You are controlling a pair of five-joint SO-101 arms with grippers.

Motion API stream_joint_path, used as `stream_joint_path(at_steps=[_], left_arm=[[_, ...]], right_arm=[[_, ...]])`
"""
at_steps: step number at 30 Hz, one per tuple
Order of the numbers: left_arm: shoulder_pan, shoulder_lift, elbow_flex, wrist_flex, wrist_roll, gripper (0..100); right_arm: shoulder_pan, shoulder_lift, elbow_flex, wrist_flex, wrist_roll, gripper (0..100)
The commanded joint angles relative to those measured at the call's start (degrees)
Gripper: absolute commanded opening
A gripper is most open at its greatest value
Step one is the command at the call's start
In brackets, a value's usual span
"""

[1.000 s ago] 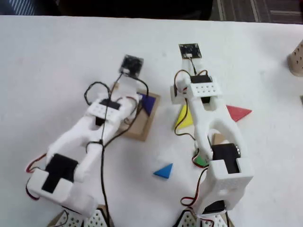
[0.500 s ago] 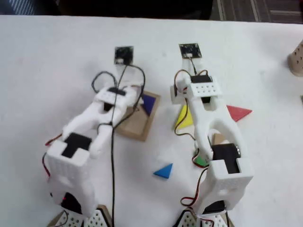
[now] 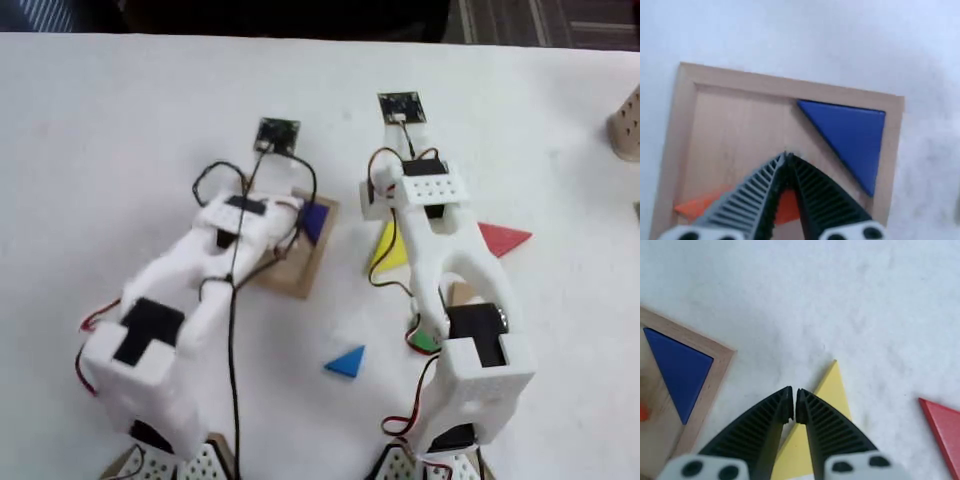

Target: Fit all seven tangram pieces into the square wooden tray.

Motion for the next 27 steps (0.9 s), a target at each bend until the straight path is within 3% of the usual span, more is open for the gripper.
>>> stream_joint_path(at_steps=[1, 8, 17, 27], left_arm=[[1.3, -8.7, 3.3, 0.4, -0.5, 2], [-13.5, -23.2, 8.4, 0.4, -0.2, 2], [-5.8, -16.8, 8.0, 10.5, -0.4, 2], [-8.7, -2.4, -4.6, 16.1, 0.0, 2]], right_arm=[[0.4, -1.0, -3.1, 0.0, -0.1, 2.1], [0.5, -0.7, -4.2, 0.0, -0.1, 2.1], [0.5, -0.7, -4.2, 0.1, -0.1, 2.1], [4.3, -1.2, -4.5, 0.1, -4.9, 2.1]])
